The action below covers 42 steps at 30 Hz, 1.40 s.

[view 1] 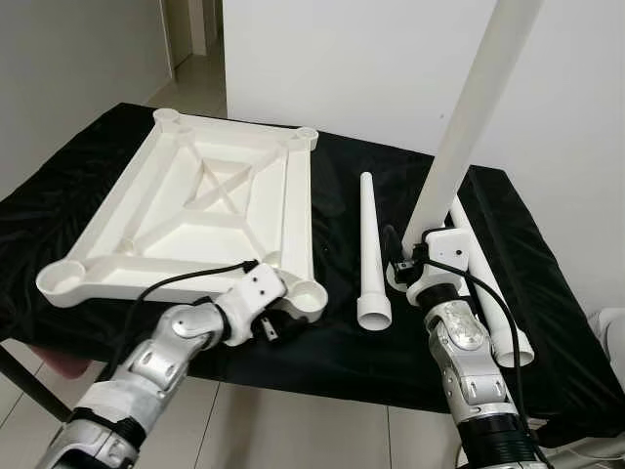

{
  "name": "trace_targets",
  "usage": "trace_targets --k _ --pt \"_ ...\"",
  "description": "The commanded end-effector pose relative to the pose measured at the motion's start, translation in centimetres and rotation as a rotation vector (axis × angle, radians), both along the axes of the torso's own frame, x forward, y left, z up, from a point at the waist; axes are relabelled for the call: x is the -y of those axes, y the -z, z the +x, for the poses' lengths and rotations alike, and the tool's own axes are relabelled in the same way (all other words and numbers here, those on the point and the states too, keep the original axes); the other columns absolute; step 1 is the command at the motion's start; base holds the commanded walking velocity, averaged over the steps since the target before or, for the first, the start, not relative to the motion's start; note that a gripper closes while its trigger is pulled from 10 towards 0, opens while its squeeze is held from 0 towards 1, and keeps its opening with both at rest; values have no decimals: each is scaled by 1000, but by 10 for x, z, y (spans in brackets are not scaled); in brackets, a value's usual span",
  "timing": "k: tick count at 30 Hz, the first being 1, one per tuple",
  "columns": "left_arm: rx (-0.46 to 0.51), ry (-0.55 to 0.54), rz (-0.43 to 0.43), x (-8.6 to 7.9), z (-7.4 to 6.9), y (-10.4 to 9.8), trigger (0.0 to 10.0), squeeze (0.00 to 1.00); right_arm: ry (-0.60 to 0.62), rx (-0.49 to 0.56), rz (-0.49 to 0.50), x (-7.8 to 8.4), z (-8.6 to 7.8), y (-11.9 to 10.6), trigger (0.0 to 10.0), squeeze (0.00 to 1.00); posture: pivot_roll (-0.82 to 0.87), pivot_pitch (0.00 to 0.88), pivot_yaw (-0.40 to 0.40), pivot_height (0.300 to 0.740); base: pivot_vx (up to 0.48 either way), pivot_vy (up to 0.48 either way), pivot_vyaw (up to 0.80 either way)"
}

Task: Building children table

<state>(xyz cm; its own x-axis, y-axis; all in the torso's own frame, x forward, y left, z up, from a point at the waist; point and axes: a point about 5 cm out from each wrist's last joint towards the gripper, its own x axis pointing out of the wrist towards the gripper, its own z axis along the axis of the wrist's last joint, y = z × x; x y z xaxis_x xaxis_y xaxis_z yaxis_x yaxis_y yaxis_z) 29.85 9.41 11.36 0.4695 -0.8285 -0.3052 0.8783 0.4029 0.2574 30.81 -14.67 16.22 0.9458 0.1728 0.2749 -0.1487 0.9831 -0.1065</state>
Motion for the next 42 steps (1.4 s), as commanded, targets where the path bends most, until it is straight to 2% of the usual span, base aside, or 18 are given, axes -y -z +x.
trace_targets --k 1,2,3,10,12,15,17,18,20,21,25,26,29,32,34,38,39,42 --pt "-57 210 -1 15 -12 -2 10000 0 17 19 8 4 0 -6 10000 0 -31 0 -66 740 0 0 0" --pt "-57 210 -1 15 -12 -2 10000 0 17 19 8 4 0 -6 10000 0 -31 0 -66 740 0 0 0" --pt "-65 228 -32 27 -16 -3 10000 0 24 18 14 5 0 -6 10000 0 -35 0 -60 740 0 0 0" --pt "-81 269 -86 53 -29 -2 10000 0 28 13 24 4 0 -5 10000 0 -32 2 -63 740 0 0 0" --pt "-84 268 -94 55 -30 -2 10000 0 26 12 24 4 0 -5 10000 0 -32 2 -63 740 0 0 0" --pt "-46 202 -172 59 -26 -12 10000 0 -10 -5 31 -1 0 -3 10000 0 -33 0 -63 740 0 0 0" --pt "-46 202 -172 59 -26 -12 10000 0 -10 -5 31 -1 0 -3 10000 0 -33 0 -63 740 0 0 0" --pt "-10 85 -259 53 -13 -29 10000 0 -68 -26 47 -9 -1 -1 10000 0 -25 0 -66 740 0 0 0" --pt "10 31 -296 48 -7 -37 10000 0 -98 -35 51 -14 -1 0 10000 0 -25 0 -66 740 0 0 0" --pt "21 -52 -354 40 1 -50 10000 0 -132 -43 31 -22 -1 2 10000 0 -20 0 -68 740 0 0 0" --pt "33 -108 -386 32 4 -58 10000 0 -185 -51 14 -30 -1 4 10000 0 -9 0 -77 740 0 0 0" --pt "69 -190 -397 20 7 -65 10000 0 -238 -50 1 -42 0 5 10000 0 0 0 -85 740 0 0 0" --pt "102 -259 -400 11 10 -67 10000 0 -270 -47 -8 -48 1 5 10000 0 4 0 -89 740 0 0 0" --pt "77 -281 -413 4 9 -66 10000 0 -291 -51 0 -52 4 5 10000 0 19 0 -100 740 0 0 0" --pt "82 -354 -376 -13 5 -60 10000 0 -315 -50 19 -56 9 4 10000 0 28 1 -107 740 0 0 0" --pt "83 -368 -369 -16 4 -59 10000 0 -318 -50 22 -56 10 4 10000 0 30 2 -109 740 0 0 0" --pt "69 -402 -328 -29 -1 -53 10000 0 -332 -72 31 -59 14 7 10000 0 60 6 -134 740 0 0 0" --pt "55 -422 -298 -37 -5 -49 10000 0 -344 -88 45 -60 16 9 10000 0 64 7 -140 740 0 0 0"
